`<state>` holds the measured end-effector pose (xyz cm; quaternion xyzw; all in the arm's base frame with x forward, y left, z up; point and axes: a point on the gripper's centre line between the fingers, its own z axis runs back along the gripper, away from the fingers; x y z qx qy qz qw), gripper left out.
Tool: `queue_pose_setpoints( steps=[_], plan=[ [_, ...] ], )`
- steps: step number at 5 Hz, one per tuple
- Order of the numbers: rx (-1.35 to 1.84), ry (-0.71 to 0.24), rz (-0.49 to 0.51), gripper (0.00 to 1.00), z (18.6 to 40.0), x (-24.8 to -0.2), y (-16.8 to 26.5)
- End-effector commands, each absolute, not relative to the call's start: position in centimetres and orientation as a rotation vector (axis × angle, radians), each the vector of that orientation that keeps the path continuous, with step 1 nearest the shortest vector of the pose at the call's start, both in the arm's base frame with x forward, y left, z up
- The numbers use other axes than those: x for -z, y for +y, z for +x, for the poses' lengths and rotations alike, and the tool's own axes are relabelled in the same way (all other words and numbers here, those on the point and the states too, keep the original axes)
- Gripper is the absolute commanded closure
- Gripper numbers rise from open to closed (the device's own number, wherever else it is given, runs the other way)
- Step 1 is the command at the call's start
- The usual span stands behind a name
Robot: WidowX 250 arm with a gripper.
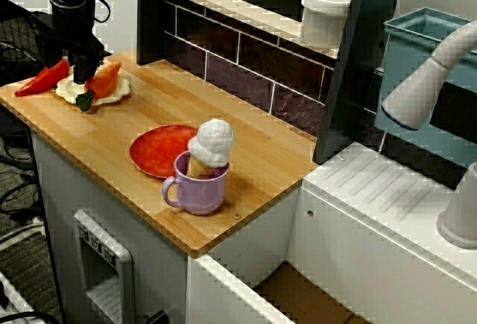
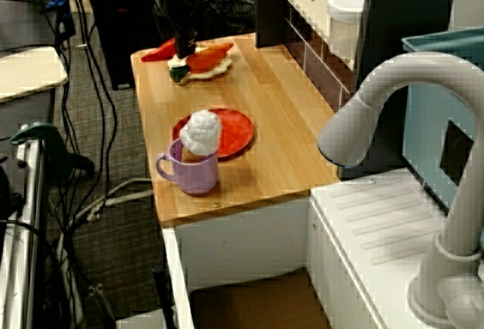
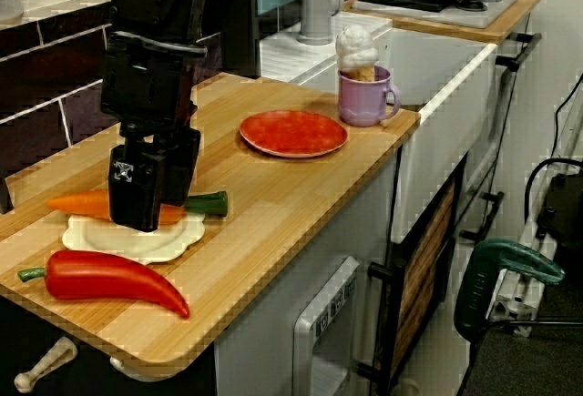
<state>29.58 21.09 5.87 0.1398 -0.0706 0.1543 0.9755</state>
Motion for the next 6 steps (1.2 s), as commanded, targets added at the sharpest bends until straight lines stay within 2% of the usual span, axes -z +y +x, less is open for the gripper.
queue_pose_setpoints(
  steps=[1,3,6],
  plan=[
    [-0.304,-0.211,0.282,0.0,29.2,-8.7,19.9],
    [-0.261,-0.245,0.247,0.0,28.8,-10.0,20.0],
    [-0.186,-0.284,0.278,0.0,27.8,-9.8,22.4]
  ],
)
